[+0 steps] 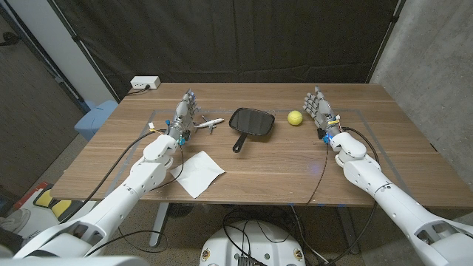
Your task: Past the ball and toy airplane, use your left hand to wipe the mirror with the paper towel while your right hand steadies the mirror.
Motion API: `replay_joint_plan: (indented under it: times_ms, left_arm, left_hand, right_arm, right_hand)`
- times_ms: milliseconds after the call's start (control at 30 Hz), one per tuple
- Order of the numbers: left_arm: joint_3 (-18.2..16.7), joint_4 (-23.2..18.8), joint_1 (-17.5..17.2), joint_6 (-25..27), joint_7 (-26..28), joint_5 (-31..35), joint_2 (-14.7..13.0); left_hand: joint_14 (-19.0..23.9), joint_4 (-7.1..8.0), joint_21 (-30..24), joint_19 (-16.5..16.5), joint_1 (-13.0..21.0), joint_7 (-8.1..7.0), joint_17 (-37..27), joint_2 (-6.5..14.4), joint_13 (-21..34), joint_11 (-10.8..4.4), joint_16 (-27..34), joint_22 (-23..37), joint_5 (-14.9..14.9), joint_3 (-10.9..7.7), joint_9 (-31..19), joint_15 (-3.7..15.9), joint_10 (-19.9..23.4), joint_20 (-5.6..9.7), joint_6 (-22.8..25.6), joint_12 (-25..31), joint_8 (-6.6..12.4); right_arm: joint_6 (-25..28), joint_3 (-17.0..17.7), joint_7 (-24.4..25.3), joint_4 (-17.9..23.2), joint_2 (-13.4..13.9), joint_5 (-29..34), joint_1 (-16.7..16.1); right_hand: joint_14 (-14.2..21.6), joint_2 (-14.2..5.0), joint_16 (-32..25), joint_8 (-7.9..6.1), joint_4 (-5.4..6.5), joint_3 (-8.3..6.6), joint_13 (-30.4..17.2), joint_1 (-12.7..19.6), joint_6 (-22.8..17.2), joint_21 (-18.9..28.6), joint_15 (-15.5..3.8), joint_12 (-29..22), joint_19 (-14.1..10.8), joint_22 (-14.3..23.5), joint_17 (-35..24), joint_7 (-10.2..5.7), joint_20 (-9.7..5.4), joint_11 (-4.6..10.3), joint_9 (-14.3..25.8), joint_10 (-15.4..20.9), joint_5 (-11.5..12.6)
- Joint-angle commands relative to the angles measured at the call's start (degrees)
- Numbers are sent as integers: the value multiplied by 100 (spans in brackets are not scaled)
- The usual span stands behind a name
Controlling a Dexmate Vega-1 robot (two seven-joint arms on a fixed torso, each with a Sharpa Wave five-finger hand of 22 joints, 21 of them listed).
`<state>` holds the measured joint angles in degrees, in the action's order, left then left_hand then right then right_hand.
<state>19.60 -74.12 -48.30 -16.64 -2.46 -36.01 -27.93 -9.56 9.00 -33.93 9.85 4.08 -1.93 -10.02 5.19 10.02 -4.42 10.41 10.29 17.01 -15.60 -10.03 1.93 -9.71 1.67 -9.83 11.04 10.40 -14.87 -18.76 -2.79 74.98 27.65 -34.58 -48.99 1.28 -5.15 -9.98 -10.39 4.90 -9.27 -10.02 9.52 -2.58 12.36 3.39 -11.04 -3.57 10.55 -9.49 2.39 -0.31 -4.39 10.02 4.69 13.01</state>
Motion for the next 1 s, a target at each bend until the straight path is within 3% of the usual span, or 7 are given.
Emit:
replay_joint_plan:
  times_ms: [33,267,467,700,1000]
  left_arm:
    - [-423,6,-117,126,-267,418,294]
    - [-605,-7,-168,166,-378,641,395]
    - [-694,9,-167,194,-538,752,446]
    - [-766,19,-170,195,-713,832,474]
    - [-856,42,-224,154,-983,816,458]
  left_hand:
    - [-839,-10,-27,695,19,66,-12,235,17,-49,23,20,33,-41,-11,157,-781,226,-807,30,31]
    - [-816,-13,-21,678,28,56,-10,238,18,-45,28,20,36,-42,-10,167,-740,227,-786,42,37]
    - [-761,-21,-21,636,41,41,-8,228,18,1,41,18,37,-39,-11,143,-674,186,-700,61,63]
    - [-726,-30,-18,603,55,13,-6,218,20,21,45,17,37,-37,-12,125,-617,164,-659,74,70]
    - [-681,-40,-5,571,75,-107,-5,209,22,71,45,16,37,-34,-15,107,-569,144,-573,78,86]
  right_arm:
    - [450,812,-360,207,-596,679,-238]
    - [709,1124,-475,502,-782,992,-403]
    - [984,1314,-427,993,-842,1166,-685]
    - [1165,1467,-361,1494,-890,1294,-1050]
    - [1397,1591,-90,2217,-920,1467,-1620]
  right_hand:
    - [12,-18,-21,-32,-27,-40,-10,81,-8,37,3,-33,-39,26,-14,68,-36,-11,26,44,16]
    - [19,-31,-20,-34,-44,-50,-11,102,-11,37,5,-36,-48,26,-14,77,-44,-38,26,52,13]
    - [72,-69,-31,-51,-86,-84,-11,165,-53,47,17,-40,-91,24,-15,148,-28,-55,26,65,6]
    - [80,-121,-27,-63,-139,-135,-12,250,-80,44,8,-39,-103,21,-15,124,-33,-57,26,66,-3]
    - [242,-215,-51,-139,-406,-326,-13,629,-305,68,7,-91,-242,12,-15,114,-34,-77,30,238,-72]
